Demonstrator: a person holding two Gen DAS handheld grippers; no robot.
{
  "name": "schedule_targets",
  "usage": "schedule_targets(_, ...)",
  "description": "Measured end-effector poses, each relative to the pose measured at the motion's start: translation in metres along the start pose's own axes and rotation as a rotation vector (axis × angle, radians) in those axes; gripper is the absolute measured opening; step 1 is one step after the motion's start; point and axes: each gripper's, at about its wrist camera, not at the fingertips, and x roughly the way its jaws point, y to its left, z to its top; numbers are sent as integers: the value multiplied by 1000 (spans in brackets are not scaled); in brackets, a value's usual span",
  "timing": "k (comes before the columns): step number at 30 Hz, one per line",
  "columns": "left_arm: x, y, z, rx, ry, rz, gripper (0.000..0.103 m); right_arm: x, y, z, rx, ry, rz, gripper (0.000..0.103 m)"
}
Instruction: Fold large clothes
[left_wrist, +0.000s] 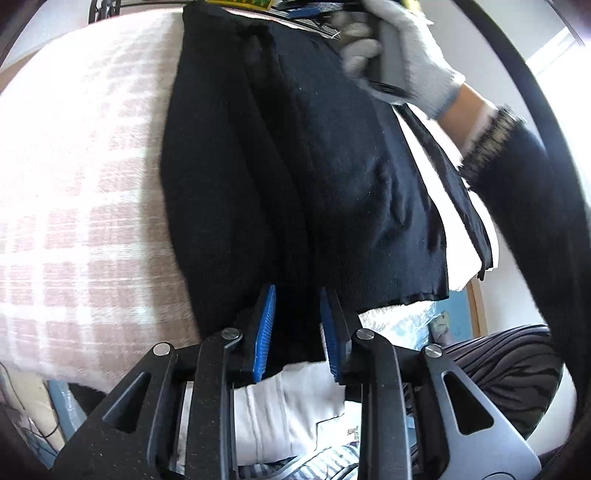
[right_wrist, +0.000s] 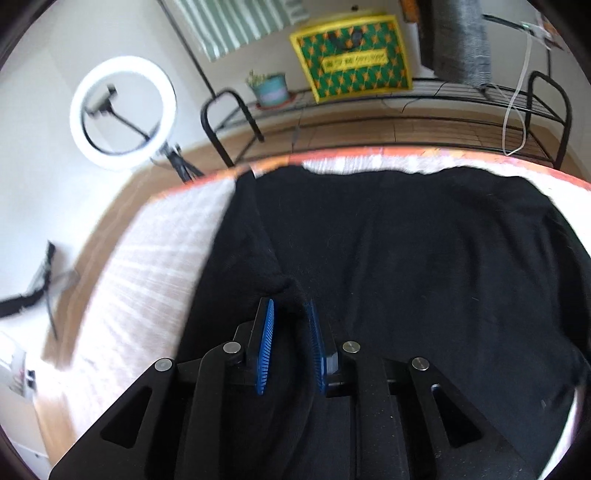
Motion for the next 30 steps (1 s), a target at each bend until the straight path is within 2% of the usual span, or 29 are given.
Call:
schedule_targets(4,-24,6,-4,19,-24,37,25,-67,-2,-1,38,-86,47,18)
schedule_targets(7,-53,19,-6,-9,-69,64,25,-125,-3,-2,50,-162,59,18)
schedule_targets(11,-105,36,6,-51,-190,91,25,-204,-6,-18,59,-258,67,20)
schedule_targets(16,-162,33,30,-3,-345,134,25,-278,-8,-54,70,-340,64,21)
schedule_targets(20,-189,12,52,51,-417,129,25,-324,-16,-83,75,-384,10,21)
schedule_targets(22,-192,2,59,73,-428,113,25,-346,-25,-98,76,-410,-48,21)
schedule_targets(24,-189,-8,61,85,-428,90,25,-363,-36,-114,92,-423,-86,24)
schedule_targets(26,-182,-20,61,100,-414,51,25,-379,-55,-135,126,-425,-127,37)
schedule_targets(30,-153,-56,62,122,-362,-21,25,-398,-92,-177,182,-399,-253,38)
